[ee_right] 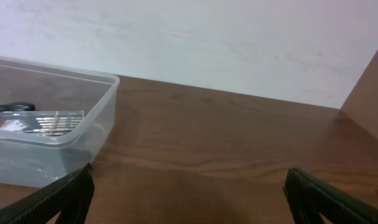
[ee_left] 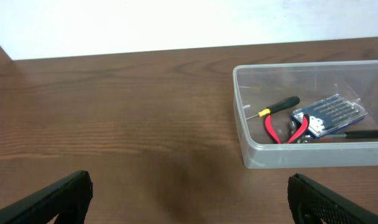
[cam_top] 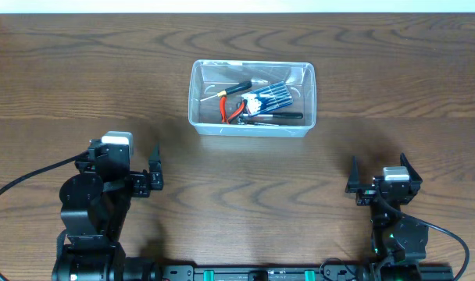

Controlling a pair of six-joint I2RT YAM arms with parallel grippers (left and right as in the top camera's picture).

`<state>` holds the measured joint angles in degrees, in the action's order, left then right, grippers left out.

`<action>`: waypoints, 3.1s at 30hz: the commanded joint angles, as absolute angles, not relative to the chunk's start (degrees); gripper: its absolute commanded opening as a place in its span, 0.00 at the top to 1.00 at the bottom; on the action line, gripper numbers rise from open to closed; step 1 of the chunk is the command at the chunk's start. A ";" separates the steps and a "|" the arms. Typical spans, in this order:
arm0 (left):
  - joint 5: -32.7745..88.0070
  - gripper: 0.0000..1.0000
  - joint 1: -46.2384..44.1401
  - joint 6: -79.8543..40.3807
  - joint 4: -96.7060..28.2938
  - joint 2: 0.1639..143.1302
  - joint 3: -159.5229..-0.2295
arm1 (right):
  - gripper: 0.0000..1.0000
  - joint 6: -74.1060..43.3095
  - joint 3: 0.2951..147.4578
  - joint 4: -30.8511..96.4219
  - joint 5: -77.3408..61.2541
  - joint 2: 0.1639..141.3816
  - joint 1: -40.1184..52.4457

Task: Pack container

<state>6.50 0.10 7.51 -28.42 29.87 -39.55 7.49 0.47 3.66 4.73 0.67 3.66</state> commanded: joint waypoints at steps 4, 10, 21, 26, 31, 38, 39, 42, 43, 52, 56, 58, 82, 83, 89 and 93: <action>6.87 0.02 -0.08 7.84 -28.18 29.58 -39.59 | 0.01 6.24 0.32 3.84 4.93 0.32 3.62; 6.85 0.02 -0.08 7.84 -28.21 29.58 -39.59 | 0.01 6.24 0.32 3.84 4.93 0.32 3.62; 6.85 0.02 -0.08 7.84 -28.25 28.29 -39.59 | 0.01 6.24 0.32 3.84 4.93 0.32 3.62; 6.57 0.02 -0.08 8.25 -34.46 20.73 -39.59 | 0.01 6.24 0.32 3.84 4.95 0.32 3.62; 11.14 0.02 -0.08 8.27 -45.54 8.54 -39.57 | 0.01 6.24 0.32 3.84 4.93 0.32 3.62; 11.35 0.02 -0.08 15.20 -39.94 1.78 -36.53 | 0.01 6.24 0.32 3.84 4.93 0.32 3.62; 11.35 0.02 -0.08 16.19 -37.67 1.65 -35.24 | 0.01 6.24 0.32 3.84 4.93 0.32 3.62; 11.40 0.02 -0.08 16.86 -27.75 1.28 -29.41 | 0.01 6.24 0.32 3.84 4.93 0.32 3.62; 11.42 0.02 -0.08 16.82 -24.64 1.08 -27.38 | 0.01 6.24 0.32 3.84 4.93 0.32 3.62; 11.57 0.01 -0.30 16.75 -2.98 0.12 -13.45 | 0.01 6.24 0.32 3.84 4.93 0.32 3.62; 11.60 0.02 -0.36 16.88 1.34 0.12 -7.73 | 0.01 6.24 0.32 3.84 4.93 0.32 3.62; 11.62 0.02 -0.36 16.88 3.70 0.12 -5.02 | 0.01 6.24 0.32 3.84 4.93 0.32 3.62; 3.33 0.02 -0.34 -12.73 -3.79 0.10 -0.23 | 0.01 6.24 0.32 3.84 4.93 0.32 3.62; 3.33 0.02 -0.34 -12.73 -3.81 0.10 -0.21 | 0.01 6.24 0.32 3.84 4.93 0.32 3.62; 3.16 0.02 -0.34 -12.75 -3.81 0.12 -0.23 | 0.01 6.24 0.32 3.86 4.93 0.32 3.62; 3.18 0.02 -0.84 -12.75 -3.81 0.10 -0.23 | 0.01 6.24 0.32 3.84 4.93 0.32 3.62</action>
<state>3.79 -0.19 -12.05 -1.76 0.62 -1.21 7.29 0.47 3.64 4.71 0.67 3.62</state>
